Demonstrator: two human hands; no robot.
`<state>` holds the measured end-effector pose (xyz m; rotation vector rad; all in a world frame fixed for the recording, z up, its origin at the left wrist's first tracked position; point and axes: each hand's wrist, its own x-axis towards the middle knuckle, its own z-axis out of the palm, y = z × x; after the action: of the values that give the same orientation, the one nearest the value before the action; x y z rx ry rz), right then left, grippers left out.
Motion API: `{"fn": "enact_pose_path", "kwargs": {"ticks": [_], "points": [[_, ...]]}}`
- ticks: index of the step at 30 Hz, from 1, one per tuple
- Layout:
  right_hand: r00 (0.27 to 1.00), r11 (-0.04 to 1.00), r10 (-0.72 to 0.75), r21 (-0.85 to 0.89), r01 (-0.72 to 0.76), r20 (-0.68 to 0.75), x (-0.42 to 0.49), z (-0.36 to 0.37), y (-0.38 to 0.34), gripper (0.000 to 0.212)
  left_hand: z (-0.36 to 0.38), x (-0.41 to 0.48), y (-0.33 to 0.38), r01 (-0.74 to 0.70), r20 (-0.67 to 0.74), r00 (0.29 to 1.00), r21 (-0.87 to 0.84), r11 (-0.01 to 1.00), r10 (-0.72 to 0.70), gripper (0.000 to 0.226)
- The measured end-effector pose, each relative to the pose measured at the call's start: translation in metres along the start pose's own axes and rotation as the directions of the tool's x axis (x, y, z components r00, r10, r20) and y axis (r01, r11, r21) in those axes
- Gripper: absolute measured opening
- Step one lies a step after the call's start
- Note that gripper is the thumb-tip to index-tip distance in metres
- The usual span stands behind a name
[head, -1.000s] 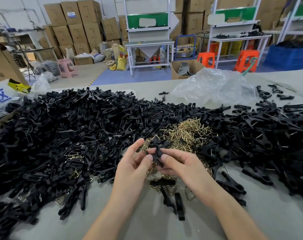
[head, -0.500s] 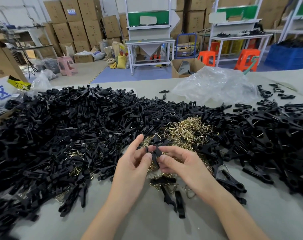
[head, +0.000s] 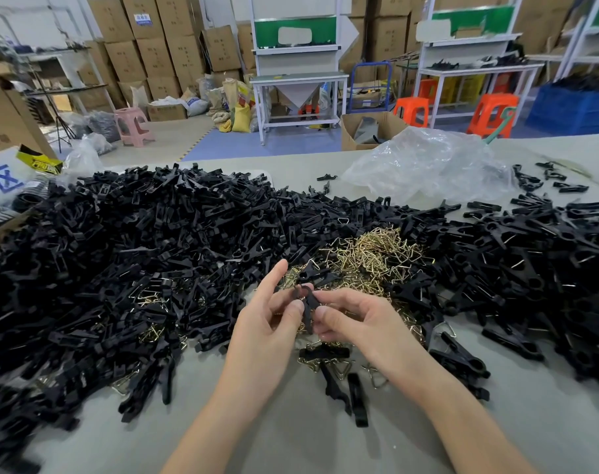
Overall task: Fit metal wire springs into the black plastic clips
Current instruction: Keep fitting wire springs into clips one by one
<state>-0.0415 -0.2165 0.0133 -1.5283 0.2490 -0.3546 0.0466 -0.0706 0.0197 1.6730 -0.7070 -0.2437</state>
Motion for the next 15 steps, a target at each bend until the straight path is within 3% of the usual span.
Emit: {"fn": "enact_pose_path", "kwargs": {"ticks": [15], "points": [[0.999,0.999,0.014,0.044,-0.012,-0.039,0.0015,0.0003,0.0013,0.019,-0.002,0.0026,-0.0019,0.014,-0.001,1.0,-0.009,1.0,-0.014,0.055]]}}
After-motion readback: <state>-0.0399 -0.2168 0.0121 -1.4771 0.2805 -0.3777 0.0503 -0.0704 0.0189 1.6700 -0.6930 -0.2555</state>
